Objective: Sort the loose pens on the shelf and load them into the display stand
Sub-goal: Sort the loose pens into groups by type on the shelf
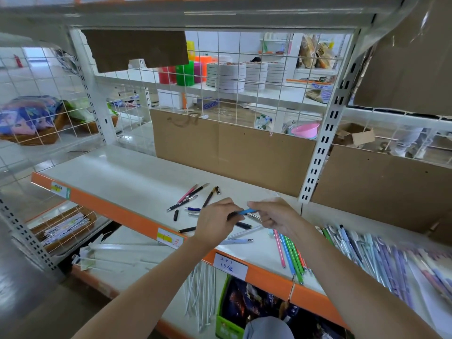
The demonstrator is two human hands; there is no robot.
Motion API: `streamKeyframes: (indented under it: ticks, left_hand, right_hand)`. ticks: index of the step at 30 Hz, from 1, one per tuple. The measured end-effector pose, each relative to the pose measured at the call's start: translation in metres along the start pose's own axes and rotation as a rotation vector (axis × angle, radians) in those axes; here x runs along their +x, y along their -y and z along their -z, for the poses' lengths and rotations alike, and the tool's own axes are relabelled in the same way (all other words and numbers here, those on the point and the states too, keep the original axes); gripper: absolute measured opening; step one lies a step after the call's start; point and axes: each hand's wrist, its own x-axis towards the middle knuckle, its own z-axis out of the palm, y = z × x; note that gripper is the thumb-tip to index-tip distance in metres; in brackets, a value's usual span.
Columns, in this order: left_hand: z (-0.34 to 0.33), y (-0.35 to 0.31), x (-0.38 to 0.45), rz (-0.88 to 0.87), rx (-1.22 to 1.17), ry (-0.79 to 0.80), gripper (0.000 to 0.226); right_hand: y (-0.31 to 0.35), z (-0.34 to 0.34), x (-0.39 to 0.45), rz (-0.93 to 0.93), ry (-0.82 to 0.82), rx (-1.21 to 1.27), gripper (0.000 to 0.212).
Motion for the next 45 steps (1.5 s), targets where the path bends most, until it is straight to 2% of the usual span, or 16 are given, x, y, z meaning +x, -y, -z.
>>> streamKeyframes:
  ticks: [3,5,9,11,14,16,19,27,32,36,38,45]
  left_hand:
    - [-0.012,-0.002,0.0,0.085,-0.119,0.191,0.024]
    - [-0.017,0.004,-0.004,0.073,-0.128,0.31,0.028]
    - [-0.018,0.037,-0.018,0.195,0.012,0.39,0.016]
    - [-0.018,0.047,-0.024,0.234,0.029,0.431,0.023]
    - [-0.021,0.048,-0.026,0.283,0.039,0.475,0.023]
    - [-0.024,0.048,-0.026,0.279,0.098,0.458,0.018]
    - [-0.026,0.051,-0.026,0.245,0.16,0.42,0.013]
    - [-0.028,0.068,-0.025,0.258,0.213,0.335,0.012]
    - [-0.025,0.074,-0.018,0.366,0.131,0.215,0.013]
    - [-0.017,0.09,-0.026,0.435,0.159,0.095,0.003]
    - [-0.016,0.096,-0.031,0.469,0.149,0.053,0.006]
    - [-0.02,0.1,-0.027,0.51,0.113,0.051,0.005]
  right_hand:
    - [-0.014,0.008,0.008,0.062,-0.093,0.22,0.024]
    - [-0.017,0.017,0.013,0.113,-0.166,0.202,0.018]
    - [-0.02,0.035,0.016,0.202,-0.355,-0.23,0.027]
    - [-0.023,0.035,0.015,0.207,-0.338,-0.435,0.03]
    - [-0.034,0.024,0.02,0.207,-0.229,-0.653,0.031]
    - [-0.042,0.016,0.024,0.201,-0.188,-0.833,0.017]
    - [-0.052,0.016,0.025,0.214,-0.159,-1.048,0.031]
    - [-0.055,0.044,0.027,0.196,-0.236,-1.222,0.031]
    - [-0.049,0.03,0.038,0.313,-0.239,-1.156,0.023]
    - [-0.049,0.013,0.049,0.413,-0.178,-1.098,0.022]
    - [-0.052,0.007,0.053,0.425,-0.128,-1.094,0.021]
    - [-0.053,0.002,0.058,0.41,-0.08,-1.086,0.019]
